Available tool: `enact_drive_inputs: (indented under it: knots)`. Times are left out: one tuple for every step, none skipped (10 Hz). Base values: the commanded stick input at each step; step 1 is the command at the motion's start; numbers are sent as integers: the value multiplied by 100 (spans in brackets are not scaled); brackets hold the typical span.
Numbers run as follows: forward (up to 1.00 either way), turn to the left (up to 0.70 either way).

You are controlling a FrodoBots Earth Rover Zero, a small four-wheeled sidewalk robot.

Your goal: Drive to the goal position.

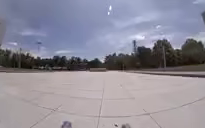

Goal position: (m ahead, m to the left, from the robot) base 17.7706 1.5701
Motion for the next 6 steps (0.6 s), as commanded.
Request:
enact_drive_inputs:
  knots:
    - [70, 3]
    - [70, 3]
    - [70, 3]
    - [70, 3]
    - [70, 3]
    - [70, 3]
